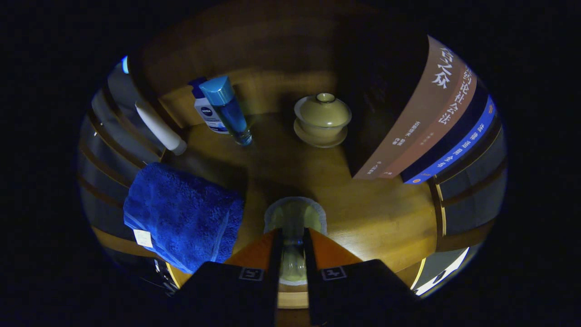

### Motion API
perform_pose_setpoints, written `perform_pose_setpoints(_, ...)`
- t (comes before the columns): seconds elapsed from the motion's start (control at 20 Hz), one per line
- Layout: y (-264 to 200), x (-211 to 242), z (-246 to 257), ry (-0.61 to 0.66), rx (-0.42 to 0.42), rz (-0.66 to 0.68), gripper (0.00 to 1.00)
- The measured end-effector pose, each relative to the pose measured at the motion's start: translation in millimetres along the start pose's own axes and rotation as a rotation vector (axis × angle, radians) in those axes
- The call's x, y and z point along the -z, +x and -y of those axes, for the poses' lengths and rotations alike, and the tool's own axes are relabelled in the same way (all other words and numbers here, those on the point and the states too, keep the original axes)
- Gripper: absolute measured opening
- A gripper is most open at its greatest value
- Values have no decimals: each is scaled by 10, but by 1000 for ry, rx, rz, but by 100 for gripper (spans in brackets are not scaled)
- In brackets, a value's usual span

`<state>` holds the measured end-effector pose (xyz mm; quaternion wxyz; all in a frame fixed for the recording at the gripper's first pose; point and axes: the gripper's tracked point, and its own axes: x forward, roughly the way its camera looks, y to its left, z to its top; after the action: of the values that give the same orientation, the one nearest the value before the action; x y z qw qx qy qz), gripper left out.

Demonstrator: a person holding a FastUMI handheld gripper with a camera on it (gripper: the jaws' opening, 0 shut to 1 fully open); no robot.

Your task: Pull open the drawer, take out the items inside it, and place them on the countertop above the cabinet.

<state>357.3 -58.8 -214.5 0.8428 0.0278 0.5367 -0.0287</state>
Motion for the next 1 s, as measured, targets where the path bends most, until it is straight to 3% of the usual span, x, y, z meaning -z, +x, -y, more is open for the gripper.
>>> perform_pose_setpoints(0.25, -123, 6, -36, -50, -4, 47, 100)
perform_pose_setpoints(0.65, -643, 186, -185, -62, -82, 261, 100)
perform_pose_setpoints(0.9, -1158, 496, -244, -41, -134, 450, 100)
perform_pose_setpoints(1.0, -1480, 517, -343, -10, -199, 586, 100)
